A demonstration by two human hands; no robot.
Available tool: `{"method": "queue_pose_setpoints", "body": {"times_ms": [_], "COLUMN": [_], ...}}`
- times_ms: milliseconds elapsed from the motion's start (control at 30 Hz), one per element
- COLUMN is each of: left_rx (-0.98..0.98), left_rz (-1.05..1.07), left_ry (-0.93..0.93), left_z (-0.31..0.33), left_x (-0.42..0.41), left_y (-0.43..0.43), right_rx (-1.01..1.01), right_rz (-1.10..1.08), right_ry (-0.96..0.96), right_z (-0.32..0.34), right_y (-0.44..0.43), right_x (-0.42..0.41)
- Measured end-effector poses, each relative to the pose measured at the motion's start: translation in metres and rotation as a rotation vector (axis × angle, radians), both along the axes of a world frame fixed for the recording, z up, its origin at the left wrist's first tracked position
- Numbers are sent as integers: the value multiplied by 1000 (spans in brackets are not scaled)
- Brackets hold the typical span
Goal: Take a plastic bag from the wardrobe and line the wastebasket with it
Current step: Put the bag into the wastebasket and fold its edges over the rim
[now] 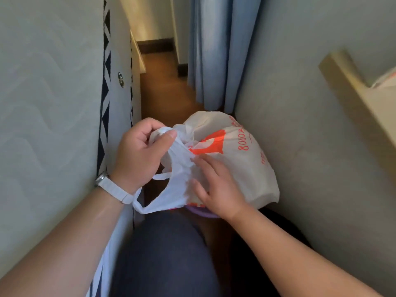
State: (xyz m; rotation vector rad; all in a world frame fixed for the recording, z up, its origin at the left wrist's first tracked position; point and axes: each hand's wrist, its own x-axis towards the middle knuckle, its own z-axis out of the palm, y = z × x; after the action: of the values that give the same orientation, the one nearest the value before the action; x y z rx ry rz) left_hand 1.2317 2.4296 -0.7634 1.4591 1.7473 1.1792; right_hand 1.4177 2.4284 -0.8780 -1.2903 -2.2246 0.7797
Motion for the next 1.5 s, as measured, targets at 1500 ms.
{"method": "queue_pose_setpoints", "body": {"times_ms": [1500], "left_rx": [-357], "left_rz": [-45], "left_ry": [417], "left_z": [-93], "left_x": [10], "left_y": [25], "right_rx": [163], "right_rz": [20], "right_ry": [-244], "right_z": [-59], "right_y": [105], "right_x": [-22]}}
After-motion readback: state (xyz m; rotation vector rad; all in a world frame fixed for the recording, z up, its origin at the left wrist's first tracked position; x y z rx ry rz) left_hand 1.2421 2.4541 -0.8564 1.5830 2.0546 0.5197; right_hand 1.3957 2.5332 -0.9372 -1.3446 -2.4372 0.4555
